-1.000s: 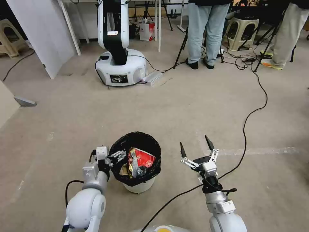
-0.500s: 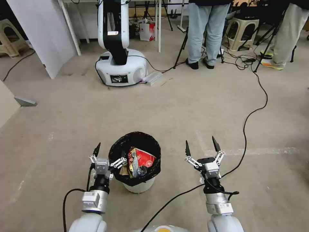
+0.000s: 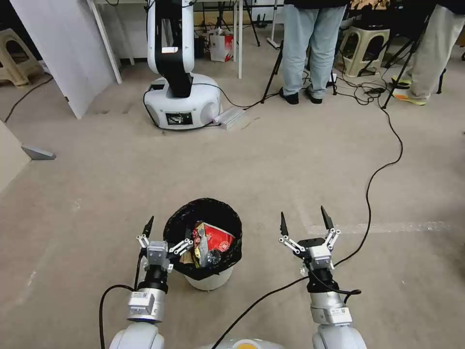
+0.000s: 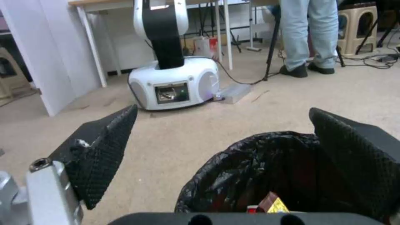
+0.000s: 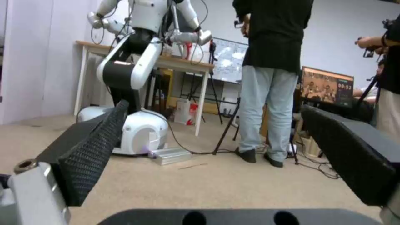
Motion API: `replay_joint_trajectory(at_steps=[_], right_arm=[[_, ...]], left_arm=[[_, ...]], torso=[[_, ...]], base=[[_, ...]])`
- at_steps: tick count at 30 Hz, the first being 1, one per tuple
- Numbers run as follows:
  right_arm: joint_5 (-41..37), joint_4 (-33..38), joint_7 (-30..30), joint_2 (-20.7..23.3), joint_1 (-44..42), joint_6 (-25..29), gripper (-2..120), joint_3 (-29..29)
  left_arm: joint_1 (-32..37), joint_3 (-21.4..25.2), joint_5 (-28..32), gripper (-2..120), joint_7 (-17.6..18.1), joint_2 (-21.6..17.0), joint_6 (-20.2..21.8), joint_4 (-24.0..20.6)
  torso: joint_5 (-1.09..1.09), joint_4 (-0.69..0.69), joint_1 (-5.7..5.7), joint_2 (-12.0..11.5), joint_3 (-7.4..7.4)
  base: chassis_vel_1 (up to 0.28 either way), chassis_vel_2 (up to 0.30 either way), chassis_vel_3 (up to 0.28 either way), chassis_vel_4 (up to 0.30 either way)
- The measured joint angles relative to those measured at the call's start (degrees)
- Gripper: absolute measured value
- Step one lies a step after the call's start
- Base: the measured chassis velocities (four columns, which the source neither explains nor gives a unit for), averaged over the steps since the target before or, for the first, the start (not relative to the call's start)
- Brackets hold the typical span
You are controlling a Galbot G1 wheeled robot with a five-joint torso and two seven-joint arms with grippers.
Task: Pick up the trash bin, then pick up the garbage from the floor and place it into the trash bin.
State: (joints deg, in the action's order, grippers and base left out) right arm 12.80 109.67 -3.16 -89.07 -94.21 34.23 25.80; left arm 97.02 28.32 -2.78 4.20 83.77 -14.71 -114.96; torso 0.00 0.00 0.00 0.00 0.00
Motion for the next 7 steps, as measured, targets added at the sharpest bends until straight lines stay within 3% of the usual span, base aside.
replay_joint_trajectory(at_steps=[7], right_arm=[[0.0,0.0,0.0,0.0,0.0,0.0,100,0.0]], left_arm=[[0.0,0.0,0.1,100,0.0,0.0,0.1,0.0]], torso=[[0.00,0.00,0.00,0.0,0.00]], base=[[0.000,0.000,0.000,0.000]])
